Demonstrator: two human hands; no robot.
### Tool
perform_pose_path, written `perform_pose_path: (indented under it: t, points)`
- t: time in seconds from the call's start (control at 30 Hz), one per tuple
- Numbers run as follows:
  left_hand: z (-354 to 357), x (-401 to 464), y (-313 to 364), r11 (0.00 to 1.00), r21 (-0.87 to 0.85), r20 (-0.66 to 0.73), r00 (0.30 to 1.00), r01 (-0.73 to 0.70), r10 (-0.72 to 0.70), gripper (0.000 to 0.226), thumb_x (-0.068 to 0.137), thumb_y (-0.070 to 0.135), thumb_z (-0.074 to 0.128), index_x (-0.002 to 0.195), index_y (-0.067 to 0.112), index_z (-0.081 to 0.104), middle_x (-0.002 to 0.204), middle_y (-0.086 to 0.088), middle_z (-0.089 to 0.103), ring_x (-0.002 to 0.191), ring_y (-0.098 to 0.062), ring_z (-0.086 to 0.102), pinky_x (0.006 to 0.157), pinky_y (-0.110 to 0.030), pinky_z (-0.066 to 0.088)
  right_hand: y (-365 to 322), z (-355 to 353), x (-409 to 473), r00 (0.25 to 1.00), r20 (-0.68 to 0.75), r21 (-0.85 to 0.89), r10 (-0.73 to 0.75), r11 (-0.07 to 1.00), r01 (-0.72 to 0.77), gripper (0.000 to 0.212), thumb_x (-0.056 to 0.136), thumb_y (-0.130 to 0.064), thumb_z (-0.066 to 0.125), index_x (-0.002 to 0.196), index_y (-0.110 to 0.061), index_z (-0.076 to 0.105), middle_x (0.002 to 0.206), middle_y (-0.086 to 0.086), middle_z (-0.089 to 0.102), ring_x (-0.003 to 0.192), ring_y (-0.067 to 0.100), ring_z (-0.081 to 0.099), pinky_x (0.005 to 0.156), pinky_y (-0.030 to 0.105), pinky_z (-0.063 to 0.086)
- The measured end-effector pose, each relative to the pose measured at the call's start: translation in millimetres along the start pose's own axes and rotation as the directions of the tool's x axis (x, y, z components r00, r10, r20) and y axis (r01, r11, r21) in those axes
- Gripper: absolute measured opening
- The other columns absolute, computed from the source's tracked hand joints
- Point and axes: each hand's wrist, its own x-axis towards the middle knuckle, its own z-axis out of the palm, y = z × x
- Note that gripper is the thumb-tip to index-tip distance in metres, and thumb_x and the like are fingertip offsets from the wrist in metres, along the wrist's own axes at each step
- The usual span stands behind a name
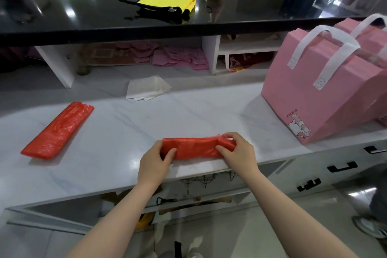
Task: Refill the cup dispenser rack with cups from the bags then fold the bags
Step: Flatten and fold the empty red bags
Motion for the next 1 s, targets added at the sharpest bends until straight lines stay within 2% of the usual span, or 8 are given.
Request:
perform_pose_path:
  t: [0.2,0.33,0.43,0.5,0.6,0.7,0.87,1.0]
  points:
    - [5,0,-1,0.996,-0.036,-0.016,0.997,0.078,-0.079,0.043,0.093,0.036,0.056,0.130,0.030,0.035,0.071,0.010,0.058,0.066,-0.004,0.058,0.056,-0.014,0.037,-3,14,8,0.996,0.042,-0.123,-0.077,0.989,0.081,0.049,0.087,-0.032,0.065,0.132,-0.029,0.044,0.122,-0.007,0.054,0.109,0.011,0.053,0.087,0.025,0.041]
    - [3,0,1,0.992,-0.060,-0.056,0.992,0.108,-0.112,0.044,0.096,0.036,0.049,0.136,0.028,0.033,0.074,0.010,0.056,0.071,-0.006,0.059,0.058,-0.013,0.039,-6,19,12,0.997,0.061,-0.181,-0.050,0.982,0.060,0.046,0.092,-0.039,0.057,0.132,-0.037,0.035,0.101,-0.003,0.061,0.090,0.020,0.058,0.074,0.030,0.043]
    - [-2,3,6,0.991,-0.052,-0.067,0.989,0.125,-0.129,0.044,0.099,0.031,0.045,0.140,0.033,0.033,0.100,0.007,0.055,0.087,-0.012,0.058,0.072,-0.020,0.047,-6,23,15,0.990,0.143,-0.177,-0.016,0.983,0.041,0.042,0.094,-0.038,0.054,0.129,-0.045,0.032,0.101,-0.001,0.061,0.091,0.022,0.058,0.074,0.032,0.045]
    - [-6,4,10,0.991,0.127,-0.119,0.992,-0.029,0.044,0.042,0.096,0.020,0.051,0.137,0.025,0.046,0.125,-0.006,0.049,0.104,-0.024,0.056,0.086,-0.037,0.050,-6,27,17,0.983,0.184,-0.199,-0.022,0.978,0.059,0.039,0.095,-0.037,0.053,0.127,-0.047,0.033,0.109,0.000,0.063,0.097,0.024,0.059,0.076,0.033,0.046]
    - [-9,5,10,0.837,0.404,0.112,0.928,-0.370,0.356,0.039,0.095,0.029,0.045,0.132,0.020,0.055,0.145,-0.015,0.043,0.134,-0.036,0.039,0.112,-0.053,0.021,-9,35,19,0.978,0.206,-0.201,-0.043,0.976,0.085,0.037,0.095,-0.035,0.052,0.126,-0.047,0.034,0.114,-0.004,0.063,0.098,0.021,0.058,0.076,0.029,0.043]
    - [-11,8,-6,0.788,0.460,0.441,0.875,-0.409,0.197,0.059,0.097,0.054,0.024,0.151,0.033,0.010,0.160,0.007,0.005,0.147,-0.014,0.001,0.115,-0.036,-0.013,-16,44,21,0.978,0.205,-0.179,-0.025,0.982,0.063,0.038,0.094,-0.034,0.052,0.125,-0.047,0.035,0.114,-0.008,0.062,0.098,0.016,0.056,0.078,0.027,0.041]
    - [-23,13,-28,0.783,0.479,0.483,0.864,-0.397,0.143,0.072,0.090,0.067,0.019,0.143,0.038,-0.020,0.150,0.015,-0.020,0.138,-0.004,-0.020,0.114,-0.031,-0.017,-28,50,25,0.980,0.194,-0.163,-0.031,0.984,0.064,0.044,0.093,-0.038,0.054,0.134,-0.037,0.036,0.120,-0.012,0.053,0.110,0.013,0.054,0.085,0.025,0.040]
    - [-43,11,-43,0.831,0.454,0.430,0.896,-0.321,0.111,0.066,0.096,0.058,0.027,0.147,0.037,-0.009,0.154,0.016,-0.009,0.146,-0.007,-0.006,0.111,-0.024,-0.017,-45,59,29,0.962,0.267,-0.274,-0.057,0.952,0.133,0.054,0.092,-0.040,0.056,0.141,-0.028,0.036,0.136,0.002,0.045,0.123,0.020,0.044,0.099,0.031,0.038]
